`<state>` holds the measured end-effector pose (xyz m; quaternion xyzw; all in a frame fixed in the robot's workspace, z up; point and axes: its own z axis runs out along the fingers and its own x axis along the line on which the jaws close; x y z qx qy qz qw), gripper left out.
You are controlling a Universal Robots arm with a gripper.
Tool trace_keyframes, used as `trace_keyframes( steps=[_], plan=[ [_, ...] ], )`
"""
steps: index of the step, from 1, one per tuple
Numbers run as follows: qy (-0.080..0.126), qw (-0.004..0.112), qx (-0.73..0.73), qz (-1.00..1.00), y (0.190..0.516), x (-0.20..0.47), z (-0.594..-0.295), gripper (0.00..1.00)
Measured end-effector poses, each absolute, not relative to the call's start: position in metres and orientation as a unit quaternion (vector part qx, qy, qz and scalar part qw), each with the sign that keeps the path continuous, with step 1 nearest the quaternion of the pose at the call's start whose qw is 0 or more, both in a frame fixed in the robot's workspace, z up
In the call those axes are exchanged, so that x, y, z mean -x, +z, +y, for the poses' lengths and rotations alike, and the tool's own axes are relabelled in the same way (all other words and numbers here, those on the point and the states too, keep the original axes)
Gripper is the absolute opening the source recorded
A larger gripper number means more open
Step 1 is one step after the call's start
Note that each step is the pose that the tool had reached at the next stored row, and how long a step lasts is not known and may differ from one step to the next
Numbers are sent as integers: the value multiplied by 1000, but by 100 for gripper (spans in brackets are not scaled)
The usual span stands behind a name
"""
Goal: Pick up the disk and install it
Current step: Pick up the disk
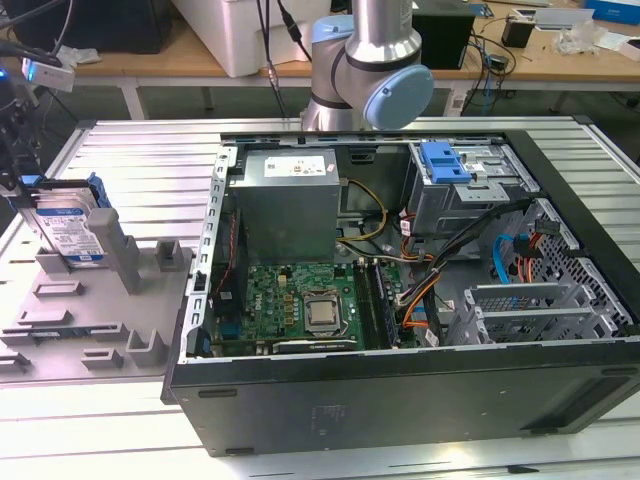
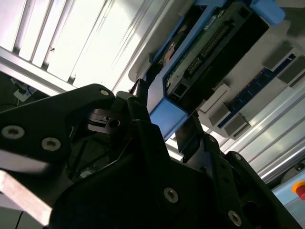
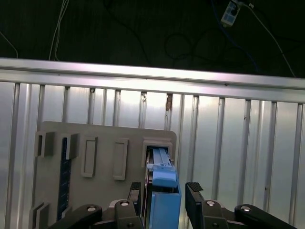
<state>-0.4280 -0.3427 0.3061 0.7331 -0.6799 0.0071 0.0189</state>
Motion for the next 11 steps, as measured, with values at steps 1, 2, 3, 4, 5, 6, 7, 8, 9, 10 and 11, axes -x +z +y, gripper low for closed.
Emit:
trace_keyframes(
  steps=[1, 2, 3, 4, 5, 6, 7, 8, 9, 10, 11],
  plan=[
    [7, 19, -733, -680, 306, 428, -343, 50],
    [7, 19, -733, -680, 305, 428, -343, 50],
    [7, 19, -733, -680, 305, 428, -343, 50],
    [7, 19, -733, -680, 305, 428, -343, 50],
    [7, 19, -733, -680, 304, 428, -343, 50],
    [7, 19, -733, -680, 304, 428, -343, 50],
    [7, 19, -733, -680, 304, 428, -343, 50],
    [7, 19, -733, -680, 304, 428, -343, 50],
    [7, 19, -733, -680, 303, 428, -343, 50],
    [7, 19, -733, -680, 303, 428, -343, 50],
    [7, 19, -733, -680, 303, 428, -344, 50]
  ],
)
